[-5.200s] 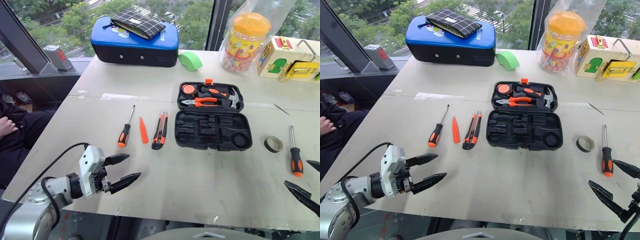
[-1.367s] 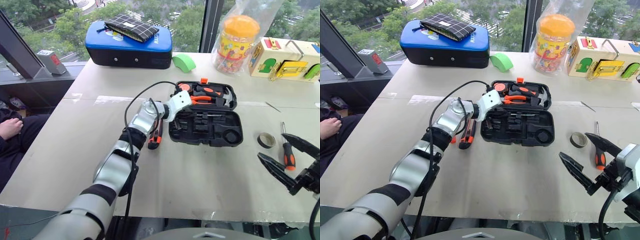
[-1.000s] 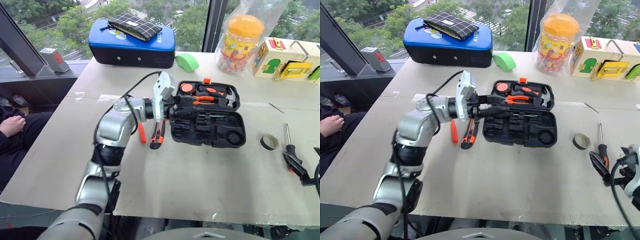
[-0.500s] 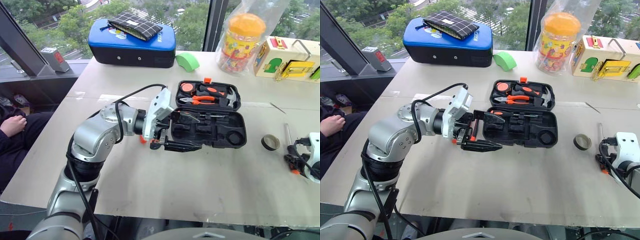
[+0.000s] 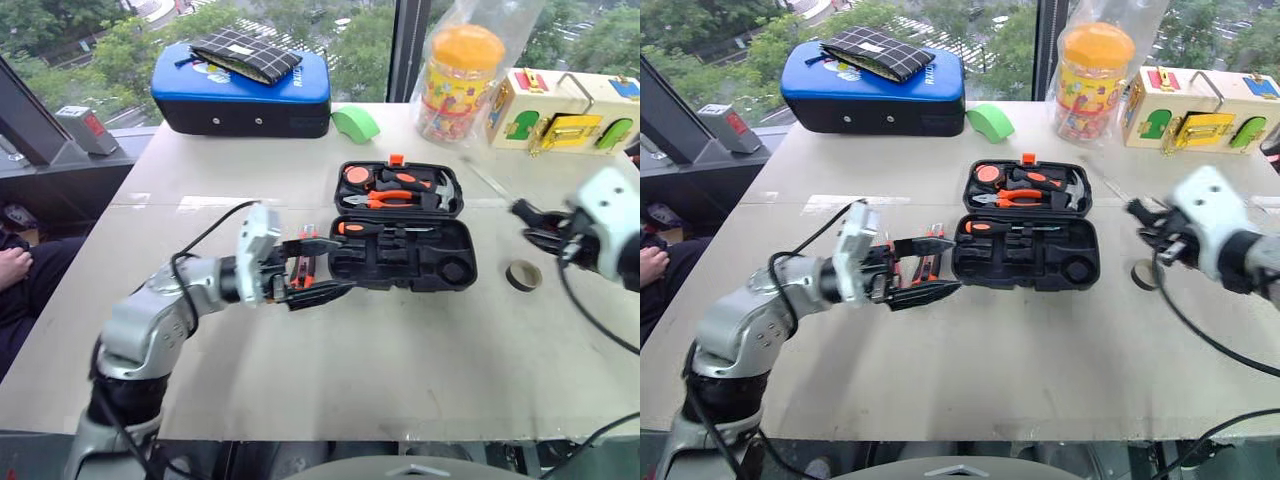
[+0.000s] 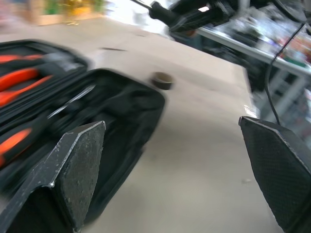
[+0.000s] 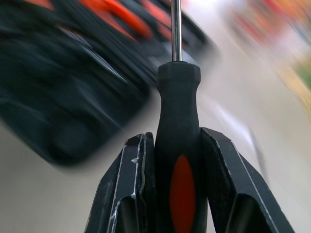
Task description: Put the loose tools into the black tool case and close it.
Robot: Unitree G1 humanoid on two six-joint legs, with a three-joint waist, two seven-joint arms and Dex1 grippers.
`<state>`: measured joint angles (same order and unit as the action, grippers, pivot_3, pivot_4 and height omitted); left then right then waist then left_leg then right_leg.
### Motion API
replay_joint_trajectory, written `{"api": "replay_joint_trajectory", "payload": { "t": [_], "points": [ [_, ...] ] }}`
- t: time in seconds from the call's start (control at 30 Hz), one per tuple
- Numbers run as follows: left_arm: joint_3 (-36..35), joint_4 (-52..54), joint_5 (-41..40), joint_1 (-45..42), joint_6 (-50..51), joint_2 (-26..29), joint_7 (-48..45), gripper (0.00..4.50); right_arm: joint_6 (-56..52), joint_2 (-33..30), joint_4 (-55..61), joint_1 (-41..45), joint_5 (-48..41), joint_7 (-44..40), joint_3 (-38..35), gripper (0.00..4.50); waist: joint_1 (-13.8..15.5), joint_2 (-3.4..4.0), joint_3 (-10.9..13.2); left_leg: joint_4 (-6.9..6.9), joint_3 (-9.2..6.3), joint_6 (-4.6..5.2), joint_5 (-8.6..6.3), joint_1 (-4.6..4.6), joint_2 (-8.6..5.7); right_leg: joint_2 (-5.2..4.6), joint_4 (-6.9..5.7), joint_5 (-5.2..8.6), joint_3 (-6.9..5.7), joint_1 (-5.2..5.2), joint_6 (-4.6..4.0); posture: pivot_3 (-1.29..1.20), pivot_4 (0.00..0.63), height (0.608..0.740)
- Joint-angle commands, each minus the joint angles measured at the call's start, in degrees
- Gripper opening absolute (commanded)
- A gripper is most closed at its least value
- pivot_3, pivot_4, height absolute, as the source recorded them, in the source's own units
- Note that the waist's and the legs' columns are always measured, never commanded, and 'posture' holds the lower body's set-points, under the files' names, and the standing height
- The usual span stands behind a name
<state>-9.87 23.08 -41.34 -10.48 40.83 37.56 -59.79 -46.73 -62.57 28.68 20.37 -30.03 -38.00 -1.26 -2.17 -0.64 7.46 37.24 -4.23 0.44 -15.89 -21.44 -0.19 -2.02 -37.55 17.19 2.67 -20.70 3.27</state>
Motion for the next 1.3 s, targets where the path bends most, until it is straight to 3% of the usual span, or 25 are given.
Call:
{"api": "replay_joint_trajectory", "payload": {
  "t": [0.03,0.27,0.43,0.67,0.73,0.87,0.93,1.03,1.07,1.27,1.3],
  "points": [
    [-5.4,3.6,-1.9,4.0,-2.4,2.5,-0.7,4.50,14.1,2.8,-9.9,8.6,11.4,-11.4,13.7,0.74,0.6,0.05,0.1,0.00,-0.06,-0.01,0.00,-0.09,-0.04,-0.05,0.07,0.00,-0.07,-0.01,-0.01,0.00,0.150,0.740],
    [-8.2,6.7,-1.1,10.6,-5.4,5.0,0.9,4.50,34.3,10.0,-34.9,21.5,27.6,-24.4,27.4,0.74,1.8,0.07,0.1,-0.05,-0.23,-0.27,0.13,-0.43,-0.52,-0.68,0.67,-0.04,-0.29,-0.07,0.01,0.00,0.150,0.740],
    [-7.6,8.5,-1.7,11.5,-5.6,4.7,2.9,4.50,42.0,12.9,-45.4,25.3,32.8,-30.2,29.1,0.74,1.5,0.08,0.1,-0.12,-0.29,-0.28,0.14,-0.41,-0.58,-0.80,0.69,-0.04,-0.32,-0.03,0.01,0.00,0.150,0.740],
    [-6.6,9.4,-1.1,11.9,-6.5,4.4,4.7,4.50,43.4,16.0,-54.3,27.5,34.7,-35.0,28.1,0.74,1.4,0.09,0.1,-0.16,-0.32,-0.23,0.10,-0.35,-0.58,-0.81,0.64,-0.04,-0.32,-0.02,0.00,0.00,0.150,0.740],
    [-6.2,9.3,-0.1,12.1,-7.5,4.7,4.7,4.50,43.2,16.9,-55.4,27.6,33.6,-37.4,27.4,1.75,1.4,0.09,0.1,-0.19,-0.34,-0.23,0.10,-0.35,-0.58,-0.81,0.64,-0.04,-0.33,-0.03,0.00,0.00,0.150,0.740],
    [-6.1,9.1,-0.2,12.4,-8.1,4.9,5.0,4.50,44.8,17.1,-54.4,26.4,32.0,-38.6,24.3,3.16,1.6,0.09,0.1,-0.28,-0.40,-0.25,0.11,-0.36,-0.58,-0.84,0.67,-0.04,-0.42,-0.03,0.00,0.00,0.150,0.740],
    [-6.0,9.0,-0.2,12.3,-8.2,4.9,5.1,4.50,43.4,17.0,-53.4,26.5,30.9,-39.9,23.1,3.25,1.5,0.09,0.1,-0.35,-0.39,-0.26,0.12,-0.38,-0.59,-0.87,0.70,-0.04,-0.43,-0.04,0.00,0.00,0.150,0.740],
    [-4.5,7.7,0.6,11.3,-8.9,4.4,5.3,4.50,28.0,18.3,-46.5,27.4,14.3,-44.3,11.7,3.25,1.4,0.17,0.1,-0.45,-0.37,-0.30,0.14,-0.40,-0.60,-0.88,0.74,-0.04,-0.42,-0.09,0.00,0.00,0.150,0.740],
    [-4.0,7.5,0.8,11.1,-9.1,4.2,5.4,4.50,23.8,18.6,-45.0,27.0,11.1,-44.1,9.2,2.66,1.4,0.19,0.1,-0.47,-0.37,-0.29,0.14,-0.40,-0.59,-0.88,0.73,-0.04,-0.42,-0.09,0.00,0.00,0.150,0.740],
    [-2.6,6.3,1.4,10.1,-10.0,3.9,5.6,4.50,25.6,23.2,-41.0,17.2,14.7,-29.4,5.8,0.03,1.5,-0.08,0.0,-0.47,-0.40,-0.07,0.01,-0.33,-0.59,-0.91,0.72,-0.04,-0.44,-0.03,-0.01,0.00,0.150,0.740],
    [-2.6,6.1,1.5,10.0,-10.2,4.0,5.5,4.50,26.1,23.9,-40.3,15.5,15.9,-27.7,6.3,0.03,1.5,0.02,0.0,-0.47,-0.35,-0.07,0.00,-0.33,-0.62,-0.94,0.71,-0.04,-0.39,-0.03,-0.01,0.00,0.150,0.740]
  ]
}}
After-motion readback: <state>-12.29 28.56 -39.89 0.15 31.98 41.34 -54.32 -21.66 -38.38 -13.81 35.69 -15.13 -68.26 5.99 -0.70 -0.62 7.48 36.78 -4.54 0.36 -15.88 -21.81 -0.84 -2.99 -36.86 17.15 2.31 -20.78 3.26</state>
